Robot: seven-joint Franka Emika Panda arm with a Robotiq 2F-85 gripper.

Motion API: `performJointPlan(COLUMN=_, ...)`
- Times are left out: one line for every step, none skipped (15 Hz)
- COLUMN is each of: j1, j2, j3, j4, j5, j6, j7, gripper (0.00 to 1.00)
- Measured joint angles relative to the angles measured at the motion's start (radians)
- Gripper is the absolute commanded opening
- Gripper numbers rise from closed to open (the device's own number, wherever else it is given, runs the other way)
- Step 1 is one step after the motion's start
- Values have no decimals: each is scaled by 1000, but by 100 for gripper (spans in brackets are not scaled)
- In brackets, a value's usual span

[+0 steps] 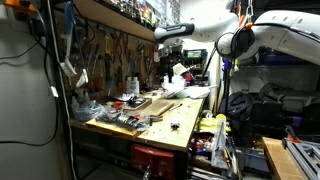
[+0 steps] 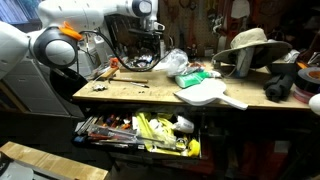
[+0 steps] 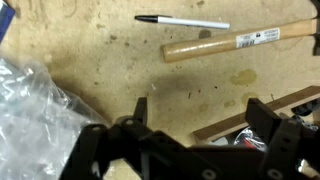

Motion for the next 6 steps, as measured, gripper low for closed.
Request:
performJointPlan(j1=-6, j2=-2, j3=-4, j4=-1, j5=0, j6=-27, j7=6, gripper=100)
performJointPlan(j1=-13, j2=-3, j3=-6, j4=-1, j5=0, j6=-47, j7=7, gripper=100)
performJointPlan(j1=-20, j2=-4, j3=-7, j4=-1, j5=0, j6=-59, j7=7, gripper=100)
performJointPlan(j1=-25, j2=-5, j3=-7, j4=-1, j5=0, j6=-64, j7=7, gripper=100)
performJointPlan(j1=-28, j2=-5, j3=-7, j4=-1, j5=0, j6=-66, j7=7, gripper=100)
performJointPlan(j1=-29, j2=-5, j3=-7, j4=-1, j5=0, j6=-66, j7=7, gripper=100)
